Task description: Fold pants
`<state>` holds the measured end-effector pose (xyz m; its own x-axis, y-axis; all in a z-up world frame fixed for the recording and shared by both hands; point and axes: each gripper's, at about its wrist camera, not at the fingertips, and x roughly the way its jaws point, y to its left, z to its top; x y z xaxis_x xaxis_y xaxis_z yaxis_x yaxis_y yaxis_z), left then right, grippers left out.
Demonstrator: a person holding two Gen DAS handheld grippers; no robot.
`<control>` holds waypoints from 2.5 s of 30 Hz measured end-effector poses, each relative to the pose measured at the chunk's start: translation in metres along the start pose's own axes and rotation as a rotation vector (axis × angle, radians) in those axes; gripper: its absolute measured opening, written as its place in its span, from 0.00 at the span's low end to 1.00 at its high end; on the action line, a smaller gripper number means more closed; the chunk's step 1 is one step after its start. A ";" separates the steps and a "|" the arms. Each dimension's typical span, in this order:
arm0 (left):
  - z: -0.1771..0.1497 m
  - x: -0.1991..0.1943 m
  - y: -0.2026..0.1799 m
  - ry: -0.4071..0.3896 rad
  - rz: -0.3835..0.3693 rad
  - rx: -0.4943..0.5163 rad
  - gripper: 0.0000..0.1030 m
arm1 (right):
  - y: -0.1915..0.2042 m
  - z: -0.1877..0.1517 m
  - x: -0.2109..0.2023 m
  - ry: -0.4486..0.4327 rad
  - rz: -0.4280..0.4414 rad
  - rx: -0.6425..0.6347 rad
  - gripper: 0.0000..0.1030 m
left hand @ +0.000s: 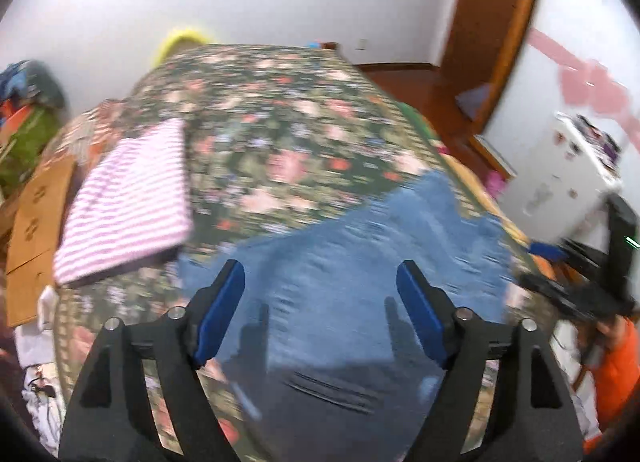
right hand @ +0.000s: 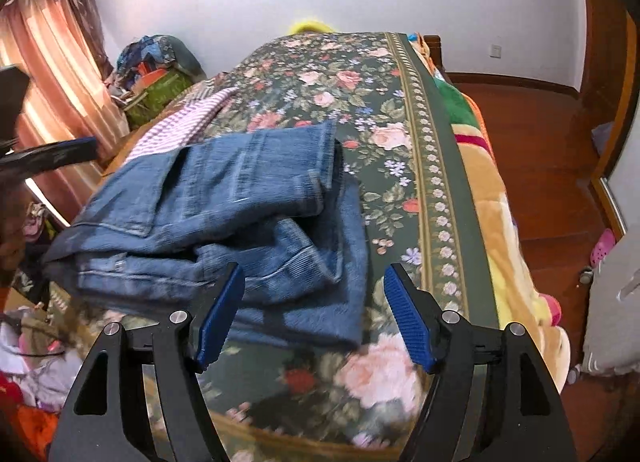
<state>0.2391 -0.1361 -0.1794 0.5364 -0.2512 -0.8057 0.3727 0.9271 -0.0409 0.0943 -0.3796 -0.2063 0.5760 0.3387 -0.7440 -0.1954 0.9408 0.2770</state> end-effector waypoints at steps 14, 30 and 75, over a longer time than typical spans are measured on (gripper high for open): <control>0.018 0.125 0.082 0.187 0.112 -0.064 0.76 | 0.044 -0.030 0.038 0.161 0.136 0.049 0.67; -0.044 0.088 0.124 0.202 -0.036 -0.180 0.75 | 0.036 0.034 0.101 0.201 0.063 -0.040 0.69; -0.045 0.058 0.087 0.159 -0.244 -0.176 0.91 | 0.097 0.067 0.102 0.195 0.237 -0.068 0.81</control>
<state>0.2691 -0.0577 -0.2565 0.3174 -0.4375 -0.8413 0.3312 0.8825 -0.3339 0.1875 -0.2550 -0.2145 0.3460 0.5391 -0.7679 -0.3627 0.8317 0.4205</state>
